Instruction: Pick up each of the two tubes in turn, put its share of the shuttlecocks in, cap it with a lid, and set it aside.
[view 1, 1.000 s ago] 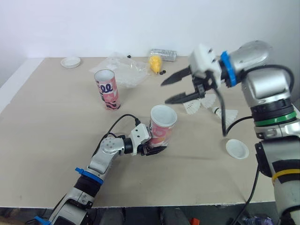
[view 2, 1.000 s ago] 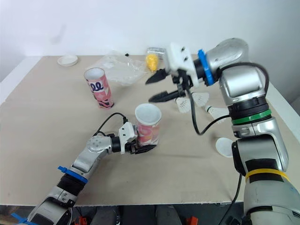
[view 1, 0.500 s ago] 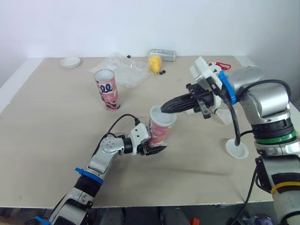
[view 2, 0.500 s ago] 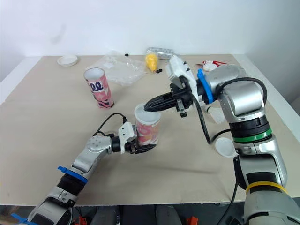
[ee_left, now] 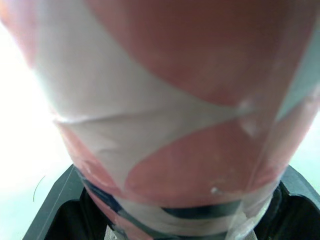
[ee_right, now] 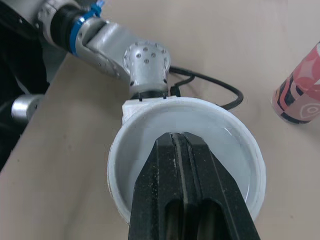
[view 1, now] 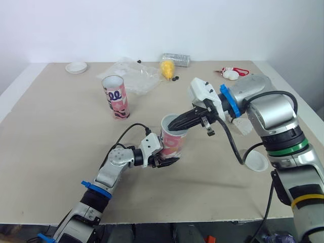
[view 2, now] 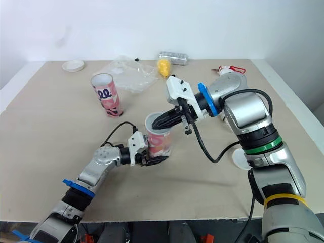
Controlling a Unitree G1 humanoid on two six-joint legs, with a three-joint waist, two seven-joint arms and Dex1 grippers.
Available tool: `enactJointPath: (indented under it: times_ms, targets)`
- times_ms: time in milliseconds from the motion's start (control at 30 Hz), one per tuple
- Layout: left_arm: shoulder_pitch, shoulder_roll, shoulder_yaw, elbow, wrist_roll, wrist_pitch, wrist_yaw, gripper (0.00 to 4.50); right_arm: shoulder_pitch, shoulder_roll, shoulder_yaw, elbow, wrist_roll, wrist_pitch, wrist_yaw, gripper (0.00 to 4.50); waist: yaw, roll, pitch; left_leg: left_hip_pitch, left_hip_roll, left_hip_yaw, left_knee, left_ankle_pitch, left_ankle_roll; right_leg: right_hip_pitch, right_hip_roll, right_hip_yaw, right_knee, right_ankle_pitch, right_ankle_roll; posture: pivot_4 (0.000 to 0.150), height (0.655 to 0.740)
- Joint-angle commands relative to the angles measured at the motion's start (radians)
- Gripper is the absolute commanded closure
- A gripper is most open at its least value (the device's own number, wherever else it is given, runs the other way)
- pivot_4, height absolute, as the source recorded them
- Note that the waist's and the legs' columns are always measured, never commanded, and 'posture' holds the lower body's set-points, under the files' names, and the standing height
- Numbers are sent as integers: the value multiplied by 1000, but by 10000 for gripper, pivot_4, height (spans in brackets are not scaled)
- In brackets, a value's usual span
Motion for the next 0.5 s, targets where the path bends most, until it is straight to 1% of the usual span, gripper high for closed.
enactJointPath:
  times_ms: [33,200,367,433,500]
  targets:
    - [25,9,-11,25,21,23,8,14414,2,-8,64,31,-75,-5,10,44664,0,0,-2,0,0,0,0,0,0,0,0,0,0,0,0,1500,7400]
    - [29,10,-13,20,23,22,9,14414,-25,10,86,70,-113,7,-8,44664,0,0,-6,1,0,0,0,0,0,0,0,0,0,0,0,1500,7400]
    - [29,8,-13,18,23,20,12,14414,-15,8,89,49,-101,29,14,44664,0,0,-8,1,0,0,0,0,0,0,0,0,0,0,-1,1500,7400]
    - [28,9,-11,17,21,20,13,14414,-18,13,55,49,-63,56,19,44664,0,0,-8,1,0,0,0,0,0,0,0,0,0,0,-1,1500,7400]
    - [28,11,-9,18,20,20,12,14414,-43,20,-16,81,-2,102,20,44664,0,0,-8,1,0,0,0,0,0,0,0,0,0,0,-1,1500,7400]
